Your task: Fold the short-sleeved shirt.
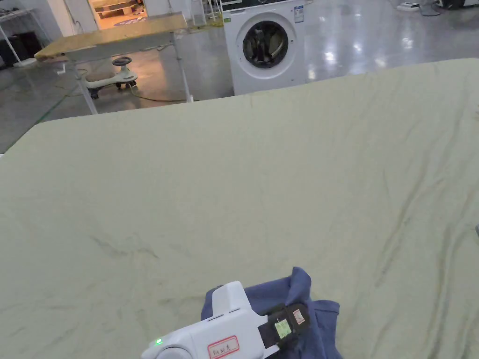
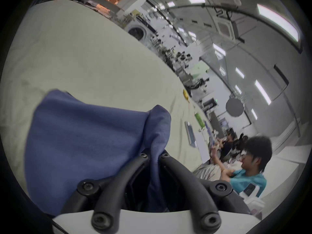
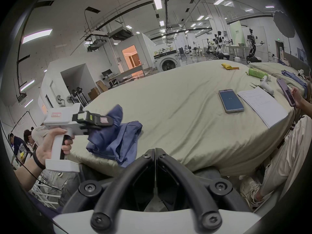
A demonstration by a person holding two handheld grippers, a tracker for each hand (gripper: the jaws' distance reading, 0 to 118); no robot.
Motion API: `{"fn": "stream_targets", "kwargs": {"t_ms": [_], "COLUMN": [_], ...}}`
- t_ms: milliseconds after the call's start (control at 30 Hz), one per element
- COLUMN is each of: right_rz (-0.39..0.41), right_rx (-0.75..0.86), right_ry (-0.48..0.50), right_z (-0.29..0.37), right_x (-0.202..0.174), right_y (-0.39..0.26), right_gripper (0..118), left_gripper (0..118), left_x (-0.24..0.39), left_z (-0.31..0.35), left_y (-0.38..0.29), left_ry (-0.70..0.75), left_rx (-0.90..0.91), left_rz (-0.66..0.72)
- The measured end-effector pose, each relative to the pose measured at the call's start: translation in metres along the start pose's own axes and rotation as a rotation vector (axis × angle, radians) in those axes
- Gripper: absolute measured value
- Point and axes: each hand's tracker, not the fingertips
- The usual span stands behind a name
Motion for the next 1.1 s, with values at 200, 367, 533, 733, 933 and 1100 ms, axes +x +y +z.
{"fn": "stream_targets", "kwargs": {"t_ms": [200,367,533,733,933,1100], "right_rz": [-0.052,-0.071,-0.055,0.055,0.206,0.195], "right_rx": [-0.024,-0.031,-0.049,-0.105,-0.141,-0.261], "right_ry": [-0.035,-0.019,0.002,0.032,0.143,0.173], "right_z": [0.002,-0.004,-0.011,-0.023,-0.078,-0.162], "right_x": [0.019,0.016,0.004,-0.009,-0.034,-0.069], "right_y": [-0.011,-0.017,-0.018,-0.012,0.030,0.055], "right_gripper": [0,0,0,0,0,0], "left_gripper": [64,5,5,6,75,76], "left_x": [0.000,-0.015,-0.010,-0.006,-0.015,-0.055], "left_z": [0.037,0.038,-0.025,-0.030,0.063,0.114], "left_y": [0.015,0.018,-0.011,-0.023,0.011,0.019], "left_ry": [-0.112,-0.059,-0.044,0.023,0.040,0.069], "left_rx": [0.087,0.085,-0.124,-0.121,0.115,0.173], "left_rz": [0.004,0.032,0.023,0.005,-0.034,0.088]}}
